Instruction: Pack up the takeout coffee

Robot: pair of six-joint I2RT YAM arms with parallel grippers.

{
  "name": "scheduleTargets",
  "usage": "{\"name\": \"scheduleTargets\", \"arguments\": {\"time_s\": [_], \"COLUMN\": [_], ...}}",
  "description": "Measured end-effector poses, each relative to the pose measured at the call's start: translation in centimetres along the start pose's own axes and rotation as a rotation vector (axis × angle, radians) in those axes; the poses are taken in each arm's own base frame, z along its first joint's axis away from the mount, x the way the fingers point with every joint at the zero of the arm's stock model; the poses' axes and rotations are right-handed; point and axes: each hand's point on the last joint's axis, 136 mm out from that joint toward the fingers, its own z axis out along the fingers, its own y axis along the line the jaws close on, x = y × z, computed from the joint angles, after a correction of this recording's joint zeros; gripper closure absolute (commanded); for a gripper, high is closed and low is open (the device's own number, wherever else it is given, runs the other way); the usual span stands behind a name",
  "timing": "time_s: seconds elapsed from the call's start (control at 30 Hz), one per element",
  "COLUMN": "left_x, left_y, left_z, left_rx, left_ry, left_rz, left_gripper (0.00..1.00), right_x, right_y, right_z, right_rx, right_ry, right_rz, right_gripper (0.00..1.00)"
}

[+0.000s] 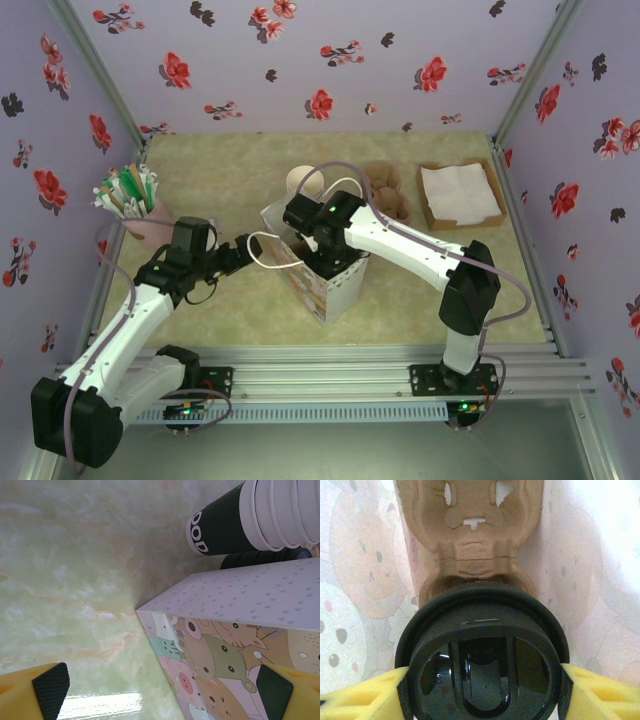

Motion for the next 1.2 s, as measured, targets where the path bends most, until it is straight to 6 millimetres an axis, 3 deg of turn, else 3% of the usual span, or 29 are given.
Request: {"name": "scheduleTargets", "arguments": {"time_s": [1.2], "left_x": [0.0], "left_y": [0.0], "left_z": [0.0], "left_rx": [0.000], "left_ry": [0.000], "left_rz": [0.000], "left_gripper": [0.01], "right_x": [-0.4], "right_y": [0.0], "right_z": [1.2], "right_rx": [-0.028], "right_ry": [0.016], "right_rz": [0.019], "right_gripper": [0.32]}}
